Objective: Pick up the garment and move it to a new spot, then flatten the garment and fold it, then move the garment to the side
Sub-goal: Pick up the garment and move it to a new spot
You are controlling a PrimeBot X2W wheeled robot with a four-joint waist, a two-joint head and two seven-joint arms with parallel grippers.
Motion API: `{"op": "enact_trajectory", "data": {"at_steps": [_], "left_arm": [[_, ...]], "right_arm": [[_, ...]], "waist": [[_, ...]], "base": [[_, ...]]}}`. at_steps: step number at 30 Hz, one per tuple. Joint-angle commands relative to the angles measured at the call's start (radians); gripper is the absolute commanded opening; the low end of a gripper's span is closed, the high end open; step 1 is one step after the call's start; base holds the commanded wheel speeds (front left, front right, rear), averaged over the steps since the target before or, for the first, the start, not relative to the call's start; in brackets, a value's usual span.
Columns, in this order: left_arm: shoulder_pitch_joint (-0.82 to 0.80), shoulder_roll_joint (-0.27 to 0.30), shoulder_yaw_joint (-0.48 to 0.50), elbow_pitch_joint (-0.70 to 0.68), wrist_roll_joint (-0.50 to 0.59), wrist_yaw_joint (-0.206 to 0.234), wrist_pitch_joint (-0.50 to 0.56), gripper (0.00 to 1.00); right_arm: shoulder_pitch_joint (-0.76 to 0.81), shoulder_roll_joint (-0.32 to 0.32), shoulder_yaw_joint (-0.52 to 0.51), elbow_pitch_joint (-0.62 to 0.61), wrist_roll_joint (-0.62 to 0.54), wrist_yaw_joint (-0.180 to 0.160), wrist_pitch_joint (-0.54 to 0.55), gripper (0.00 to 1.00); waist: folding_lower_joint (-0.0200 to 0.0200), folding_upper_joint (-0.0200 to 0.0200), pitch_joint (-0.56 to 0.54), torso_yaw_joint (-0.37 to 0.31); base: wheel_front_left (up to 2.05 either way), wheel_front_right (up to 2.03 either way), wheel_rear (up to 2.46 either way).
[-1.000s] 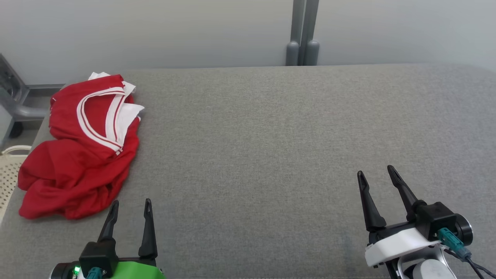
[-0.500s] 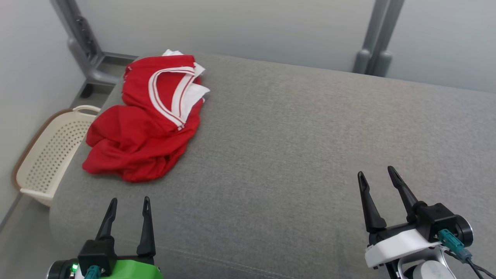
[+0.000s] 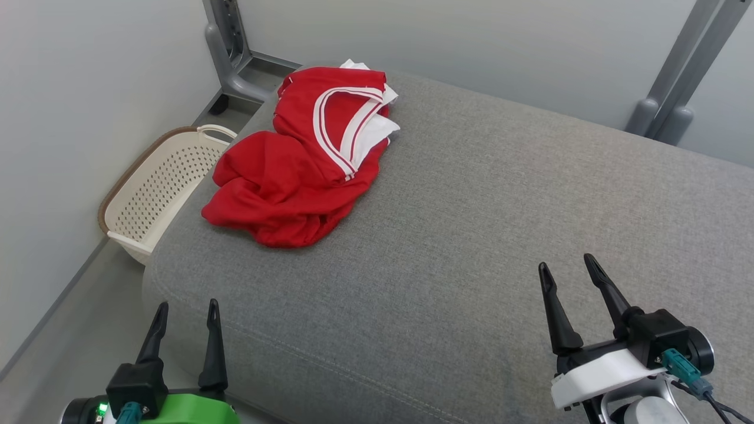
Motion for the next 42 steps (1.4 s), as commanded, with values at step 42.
{"op": "enact_trajectory", "data": {"at_steps": [42], "left_arm": [[-0.641,0.452,-0.343,0.389,-0.467,-0.121,0.528,1.00]], "right_arm": [[-0.147,-0.005,-0.008,-0.039,-0.077,0.000,-0.004,1.00]], "waist": [[0.0000,0.0000,0.315,-0.303]], "base": [[0.00,0.00,0.00]]}}
